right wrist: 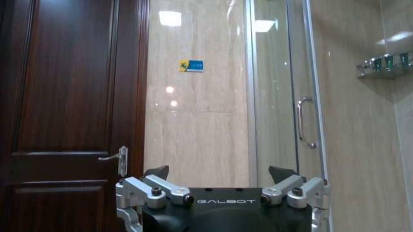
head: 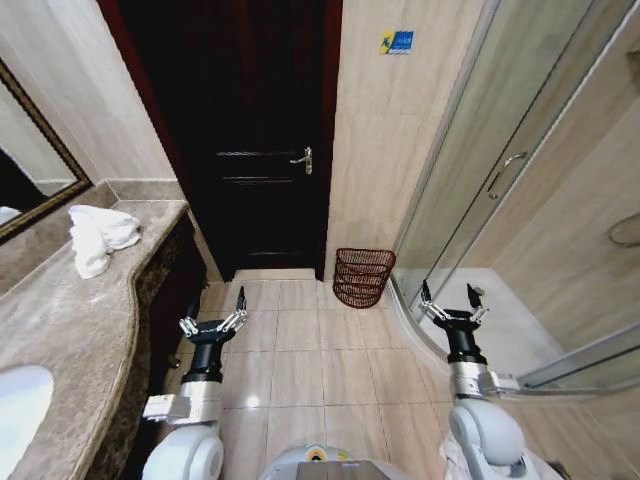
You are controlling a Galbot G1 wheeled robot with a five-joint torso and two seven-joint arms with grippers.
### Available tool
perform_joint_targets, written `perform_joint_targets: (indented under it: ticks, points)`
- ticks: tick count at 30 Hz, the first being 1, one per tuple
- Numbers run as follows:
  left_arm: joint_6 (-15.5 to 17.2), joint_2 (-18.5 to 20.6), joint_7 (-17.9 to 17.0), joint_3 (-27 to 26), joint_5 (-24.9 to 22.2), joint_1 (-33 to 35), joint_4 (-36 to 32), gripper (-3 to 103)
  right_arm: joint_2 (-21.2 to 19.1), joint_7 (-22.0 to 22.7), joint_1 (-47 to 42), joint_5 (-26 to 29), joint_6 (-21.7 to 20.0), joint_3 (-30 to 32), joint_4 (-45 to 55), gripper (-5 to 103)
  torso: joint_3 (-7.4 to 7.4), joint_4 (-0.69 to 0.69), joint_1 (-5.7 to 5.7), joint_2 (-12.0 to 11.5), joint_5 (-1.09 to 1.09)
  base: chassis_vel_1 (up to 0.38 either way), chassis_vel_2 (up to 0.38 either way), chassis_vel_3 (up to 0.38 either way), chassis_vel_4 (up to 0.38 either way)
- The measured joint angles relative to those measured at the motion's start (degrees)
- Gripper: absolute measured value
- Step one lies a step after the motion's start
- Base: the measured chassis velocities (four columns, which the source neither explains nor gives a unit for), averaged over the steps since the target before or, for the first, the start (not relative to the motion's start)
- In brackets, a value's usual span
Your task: Discard the used towel into the hamper.
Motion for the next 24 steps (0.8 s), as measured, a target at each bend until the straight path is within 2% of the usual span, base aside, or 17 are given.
perform_joint_targets:
  ticks: [3, 7, 10, 13, 17, 19, 21, 24]
  points:
    - [-0.15, 0.05, -1.48, -0.05, 0.0, -0.5, 0.51, 100, -0.02, 0.0, -0.11, 0.0, 0.32, 0.07, 0.0, 100, 0.0, 0.0, 0.0, 0.0, 0.0, 0.0, 0.0, 0.0, 0.0]
    - [-0.91, 0.07, -1.71, -0.02, -0.13, -0.62, 0.94, 100, -0.08, 0.0, -0.19, 0.06, 0.3, 0.12, 0.01, 100, 0.0, 0.0, 0.0, 0.0, 0.0, 0.0, 0.0, 0.0, 0.0]
    - [-3.11, 0.07, -0.49, 0.72, -4.31, -0.81, 1.16, 100, -0.11, 0.02, -0.22, 0.07, 0.23, 0.17, 0.05, 100, 0.0, 0.0, 0.0, 0.0, 0.0, 0.0, 0.0, 0.0, 0.0]
    - [-3.91, 0.05, 0.2, 0.63, -5.31, -0.95, 1.22, 100, -0.09, 0.02, -0.21, 0.11, 0.28, 0.16, 0.05, 100, 0.0, 0.0, 0.0, 0.0, 0.0, 0.0, 0.0, 0.0, 0.0]
    - [-3.85, 0.12, 0.19, 0.55, -5.29, -0.91, 1.17, 100, -0.08, 0.01, -0.2, 0.11, 0.31, 0.17, 0.03, 100, 0.0, 0.0, 0.0, 0.0, 0.0, 0.0, 0.0, 0.0, 0.0]
    - [-3.07, 0.28, 0.02, 0.39, -4.74, -0.62, 0.35, 100, -0.08, 0.02, -0.2, 0.11, 0.34, 0.17, -0.04, 100, 0.0, 0.0, 0.0, 0.0, 0.0, 0.0, 0.0, 0.0, 0.0]
    - [-1.15, 0.43, -1.34, -0.32, -2.17, -0.38, -0.78, 100, -0.16, -0.06, -0.21, 0.14, 0.28, 0.34, -0.13, 100, 0.0, 0.0, 0.0, 0.0, 0.0, 0.0, 0.0, 0.0, 0.0]
    - [0.28, 0.53, -2.61, -0.31, -1.99, -0.35, -1.01, 103, -0.23, -0.08, -0.28, 0.32, -0.05, 0.48, 0.15, 100, 0.0, 0.0, 0.0, 0.0, 0.0, 0.0, 0.0, 0.0, 0.0]
